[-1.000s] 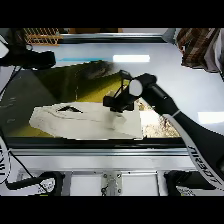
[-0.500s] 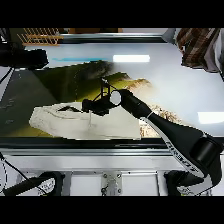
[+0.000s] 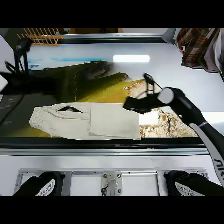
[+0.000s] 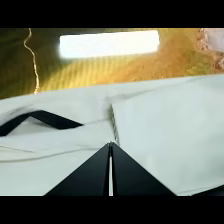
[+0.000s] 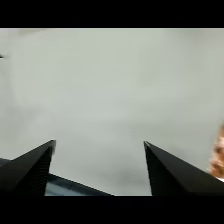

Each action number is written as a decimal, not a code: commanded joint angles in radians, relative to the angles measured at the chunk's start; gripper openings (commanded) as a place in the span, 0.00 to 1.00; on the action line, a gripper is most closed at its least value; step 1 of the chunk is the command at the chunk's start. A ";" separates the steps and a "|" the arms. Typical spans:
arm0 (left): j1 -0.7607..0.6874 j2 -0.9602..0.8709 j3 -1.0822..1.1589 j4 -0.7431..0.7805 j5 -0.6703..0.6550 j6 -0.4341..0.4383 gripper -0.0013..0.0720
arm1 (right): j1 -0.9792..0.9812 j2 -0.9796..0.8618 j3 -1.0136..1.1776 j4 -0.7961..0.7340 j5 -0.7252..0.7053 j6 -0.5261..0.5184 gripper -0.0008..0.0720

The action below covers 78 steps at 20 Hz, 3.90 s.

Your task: Fold the clothes and pants, and hang the long-sleeved shirts on hangers.

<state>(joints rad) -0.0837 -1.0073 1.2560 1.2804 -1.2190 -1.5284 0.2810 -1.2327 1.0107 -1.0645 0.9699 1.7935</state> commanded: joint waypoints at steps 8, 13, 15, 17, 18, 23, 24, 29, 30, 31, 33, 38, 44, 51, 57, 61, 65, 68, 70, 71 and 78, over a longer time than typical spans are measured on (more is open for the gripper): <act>-0.219 0.208 -0.325 0.000 0.187 -0.105 0.03 | -0.241 -0.110 -0.324 0.329 -0.109 -0.383 1.00; -0.244 0.207 -0.325 0.000 0.196 -0.111 0.03 | -0.174 -0.248 -0.324 0.715 -0.119 -0.652 1.00; -0.242 0.207 -0.325 0.000 0.209 -0.122 0.03 | -0.158 -0.263 -0.324 0.780 -0.128 -0.696 0.99; -0.243 0.206 -0.325 0.000 0.225 -0.122 0.03 | -0.154 -0.262 -0.323 0.782 -0.132 -0.716 0.40; -0.243 0.201 -0.324 0.000 0.237 -0.122 0.03 | -0.154 -0.262 -0.323 0.781 -0.131 -0.733 0.08; -0.245 0.088 -0.323 -0.007 0.251 -0.158 0.03 | -0.233 -0.178 -0.320 0.580 -0.090 -0.642 0.03; -0.245 0.051 -0.323 -0.035 0.264 -0.155 0.03 | -0.274 -0.143 -0.307 0.479 -0.059 -0.589 0.03; -0.245 -0.161 -0.323 -0.290 0.380 -0.006 0.03 | -0.424 -0.002 -0.101 -0.080 0.222 -0.344 0.03; -0.248 -0.200 -0.323 -0.344 0.402 0.027 0.03 | -0.429 0.016 -0.039 -0.167 0.283 -0.318 0.03; -0.261 -0.242 -0.323 -0.386 0.430 0.062 0.03 | -0.428 0.029 0.020 -0.221 0.339 -0.311 0.03; -0.313 -0.328 -0.290 -0.392 0.442 0.085 0.03 | -0.426 0.036 0.142 -0.254 0.436 -0.292 0.03; -0.464 -0.550 -0.099 -0.383 0.434 0.111 0.03 | -0.350 0.036 0.378 -0.314 0.570 -0.199 0.03; -0.583 -0.783 0.129 -0.383 0.390 0.111 0.03 | -0.197 0.035 0.480 -0.394 0.659 -0.109 0.03; -0.637 -0.892 0.235 -0.382 0.329 0.109 0.03 | -0.089 0.035 0.528 -0.393 0.653 -0.050 0.03; -0.584 -0.851 0.237 -0.355 0.299 0.106 0.03 | -0.018 0.009 0.565 -0.391 0.632 -0.031 0.03; -0.467 -0.726 0.237 -0.160 0.288 0.087 0.03 | 0.075 -0.045 0.568 -0.391 0.608 0.000 0.03; -0.290 -0.599 0.237 -0.067 0.239 0.081 0.03 | 0.190 -0.089 0.571 -0.390 0.491 0.109 0.03; -0.146 -0.523 0.237 -0.068 0.204 0.081 0.03 | 0.277 -0.124 0.573 -0.386 0.419 0.240 0.03; -0.062 -0.477 0.237 -0.068 0.189 0.081 0.03 | 0.332 -0.157 0.573 -0.367 0.362 0.325 0.03; -0.023 -0.454 0.237 -0.068 0.180 0.081 0.03 | 0.359 -0.176 0.573 -0.364 0.330 0.361 0.03; 0.145 -0.349 0.236 -0.068 0.107 0.082 0.03 | 0.518 -0.359 0.572 -0.239 0.063 0.475 0.03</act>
<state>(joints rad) 0.0032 -1.3937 1.4918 1.2087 -1.0786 -1.4471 0.7410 -1.5177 1.5826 -1.3766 1.1690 2.2208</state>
